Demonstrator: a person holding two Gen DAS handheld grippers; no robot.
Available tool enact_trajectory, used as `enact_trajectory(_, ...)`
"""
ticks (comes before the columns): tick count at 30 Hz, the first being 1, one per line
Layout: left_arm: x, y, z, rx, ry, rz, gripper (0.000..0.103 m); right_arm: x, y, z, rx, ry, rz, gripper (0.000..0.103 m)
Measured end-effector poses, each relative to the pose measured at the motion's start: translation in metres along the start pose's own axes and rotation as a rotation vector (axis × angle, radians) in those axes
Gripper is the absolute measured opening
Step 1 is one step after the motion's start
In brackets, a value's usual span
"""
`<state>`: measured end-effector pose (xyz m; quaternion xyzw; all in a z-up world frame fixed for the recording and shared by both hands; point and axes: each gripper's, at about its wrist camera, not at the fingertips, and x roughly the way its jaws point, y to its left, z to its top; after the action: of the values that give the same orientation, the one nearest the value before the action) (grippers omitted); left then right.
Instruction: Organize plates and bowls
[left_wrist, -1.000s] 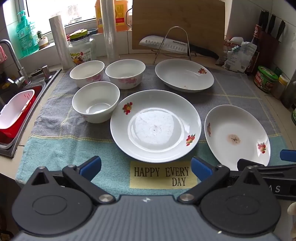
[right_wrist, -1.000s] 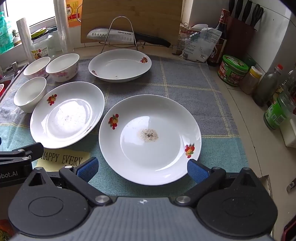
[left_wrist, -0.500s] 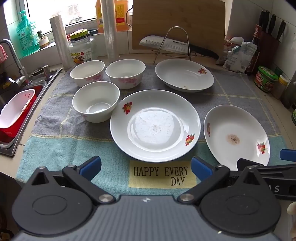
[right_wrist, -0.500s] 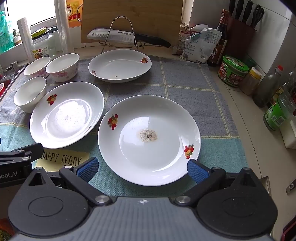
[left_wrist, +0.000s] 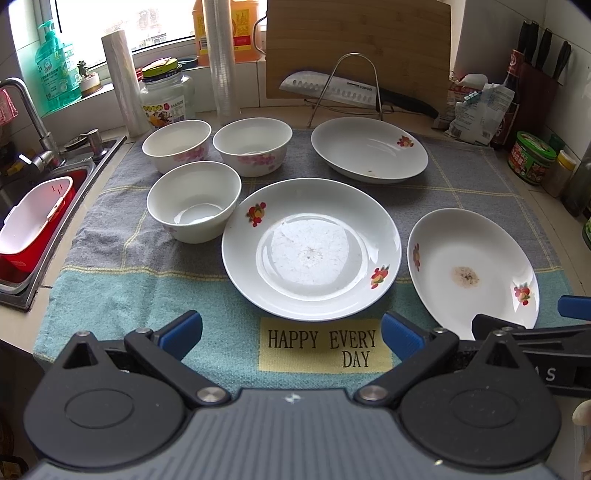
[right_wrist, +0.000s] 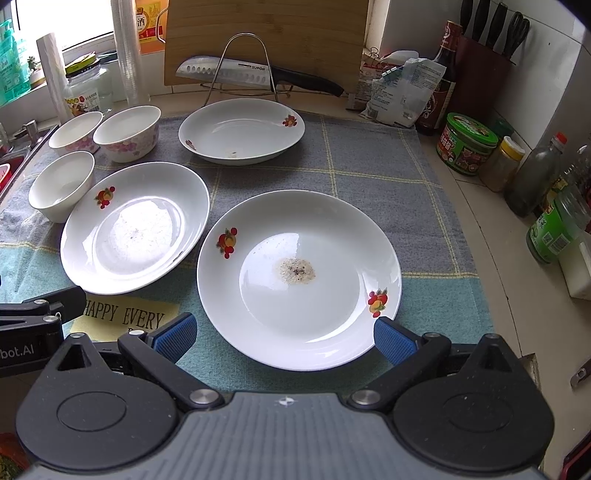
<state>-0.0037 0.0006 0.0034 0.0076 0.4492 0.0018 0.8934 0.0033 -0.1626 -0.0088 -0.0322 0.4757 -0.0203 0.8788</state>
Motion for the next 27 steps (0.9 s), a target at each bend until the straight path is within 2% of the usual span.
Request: enact_trajectory(27,-0.0016,-0.0002,0.0004,0.016,-0.002,0.031,0.102,0.0015,0.0019,-0.0001,-0.009,0.002,0.0,0.103)
